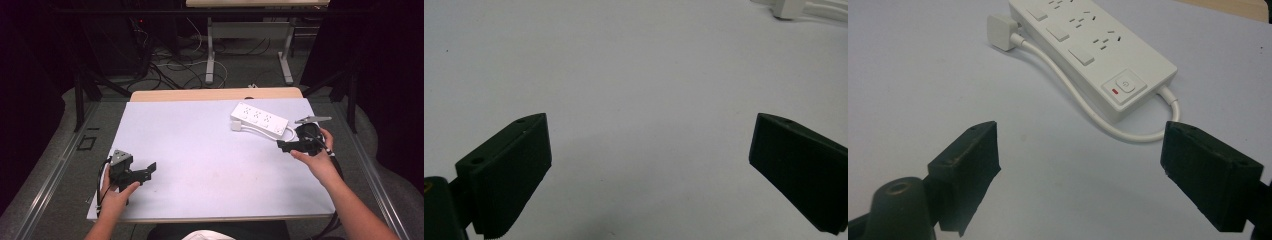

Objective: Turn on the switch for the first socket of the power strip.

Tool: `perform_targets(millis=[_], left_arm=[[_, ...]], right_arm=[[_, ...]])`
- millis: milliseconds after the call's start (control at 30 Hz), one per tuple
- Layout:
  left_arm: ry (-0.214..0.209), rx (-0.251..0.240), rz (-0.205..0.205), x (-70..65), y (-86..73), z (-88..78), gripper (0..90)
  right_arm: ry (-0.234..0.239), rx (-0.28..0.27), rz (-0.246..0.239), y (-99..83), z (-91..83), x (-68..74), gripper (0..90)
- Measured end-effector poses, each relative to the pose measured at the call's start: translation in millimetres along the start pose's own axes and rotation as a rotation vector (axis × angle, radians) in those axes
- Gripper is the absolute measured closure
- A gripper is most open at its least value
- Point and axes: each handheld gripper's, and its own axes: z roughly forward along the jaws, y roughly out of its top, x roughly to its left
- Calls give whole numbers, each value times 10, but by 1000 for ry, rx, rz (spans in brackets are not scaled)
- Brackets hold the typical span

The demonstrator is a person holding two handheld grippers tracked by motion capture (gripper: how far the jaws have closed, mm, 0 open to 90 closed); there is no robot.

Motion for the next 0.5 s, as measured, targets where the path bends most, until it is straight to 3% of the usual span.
perform_targets(millis=[500], left_arm=[[4, 2, -4, 3, -3, 4, 37]], right_arm=[[13, 55, 7, 185, 8, -82, 151]])
